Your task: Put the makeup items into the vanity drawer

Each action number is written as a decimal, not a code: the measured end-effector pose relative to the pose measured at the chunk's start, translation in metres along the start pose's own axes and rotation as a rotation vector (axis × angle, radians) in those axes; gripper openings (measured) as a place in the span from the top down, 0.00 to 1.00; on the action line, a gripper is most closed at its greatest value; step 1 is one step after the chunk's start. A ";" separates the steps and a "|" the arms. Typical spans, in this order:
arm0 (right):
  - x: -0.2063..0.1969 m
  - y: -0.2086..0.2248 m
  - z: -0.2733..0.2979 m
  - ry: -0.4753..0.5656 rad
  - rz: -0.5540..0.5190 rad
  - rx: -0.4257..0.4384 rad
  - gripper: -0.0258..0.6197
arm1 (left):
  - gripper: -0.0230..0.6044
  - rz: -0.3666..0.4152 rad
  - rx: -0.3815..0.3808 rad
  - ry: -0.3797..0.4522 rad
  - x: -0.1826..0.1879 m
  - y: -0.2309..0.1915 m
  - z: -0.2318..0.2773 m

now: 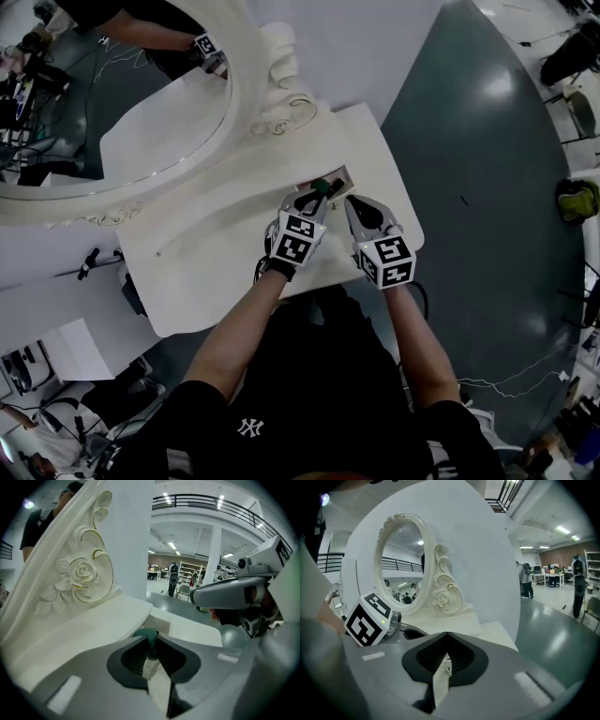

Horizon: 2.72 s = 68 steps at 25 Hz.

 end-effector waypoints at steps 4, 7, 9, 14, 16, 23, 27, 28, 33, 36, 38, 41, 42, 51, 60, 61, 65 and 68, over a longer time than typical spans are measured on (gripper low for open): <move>0.000 0.006 0.005 -0.003 0.011 0.004 0.92 | 0.87 0.006 -0.001 -0.022 -0.002 -0.003 0.010; 0.000 0.008 0.007 -0.005 0.013 0.009 0.92 | 0.87 0.002 0.005 -0.023 -0.002 -0.005 0.011; 0.001 0.009 0.009 -0.007 0.014 0.012 0.92 | 0.87 -0.003 0.010 -0.019 -0.003 -0.006 0.010; 0.002 0.005 0.016 -0.002 0.014 0.026 0.92 | 0.87 -0.035 0.022 0.008 -0.002 -0.007 -0.003; 0.002 0.000 0.018 0.000 0.012 0.037 0.92 | 0.88 -0.050 0.026 0.032 -0.001 -0.007 -0.010; -0.001 -0.022 0.020 -0.001 -0.007 0.057 0.92 | 0.93 -0.125 0.026 0.121 -0.001 -0.006 -0.040; -0.002 -0.040 0.015 0.006 -0.021 0.054 0.92 | 0.96 -0.156 0.023 0.157 -0.007 -0.006 -0.058; -0.002 -0.044 0.013 0.007 -0.024 0.051 0.92 | 0.96 -0.162 0.022 0.165 -0.009 -0.005 -0.063; -0.001 -0.064 -0.001 0.019 -0.030 0.025 0.92 | 0.96 -0.183 0.003 0.213 -0.013 0.000 -0.089; -0.001 -0.075 -0.008 0.033 -0.034 0.005 0.92 | 0.96 -0.203 -0.021 0.244 -0.015 0.001 -0.101; -0.003 -0.082 -0.012 0.036 -0.034 -0.010 0.92 | 0.96 -0.213 -0.033 0.262 -0.020 0.002 -0.111; -0.004 -0.096 -0.020 0.045 -0.035 -0.030 0.92 | 0.96 -0.215 -0.043 0.284 -0.028 0.005 -0.127; -0.004 -0.101 -0.023 0.050 -0.034 -0.036 0.92 | 0.96 -0.214 -0.046 0.290 -0.030 0.005 -0.133; -0.002 -0.153 -0.052 0.095 -0.039 -0.066 0.92 | 0.96 -0.205 -0.080 0.360 -0.043 0.016 -0.190; 0.010 -0.198 -0.080 0.155 -0.063 -0.083 0.92 | 0.96 -0.192 -0.105 0.434 -0.048 0.026 -0.245; 0.010 -0.202 -0.083 0.161 -0.058 -0.085 0.92 | 0.96 -0.191 -0.108 0.440 -0.049 0.027 -0.249; 0.014 -0.215 -0.093 0.178 -0.059 -0.092 0.92 | 0.96 -0.192 -0.120 0.468 -0.051 0.033 -0.268; 0.019 -0.222 -0.097 0.187 -0.072 -0.099 0.92 | 0.96 -0.186 -0.121 0.488 -0.049 0.036 -0.278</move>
Point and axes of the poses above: the fingertips, and each gripper's own axes: z forward along the fingers, y to its right, x out of its top, the point moved 10 cm from there along -z, backward along the fingers, and after that the axes turned 1 degree about -y, right-handed, at the moved point
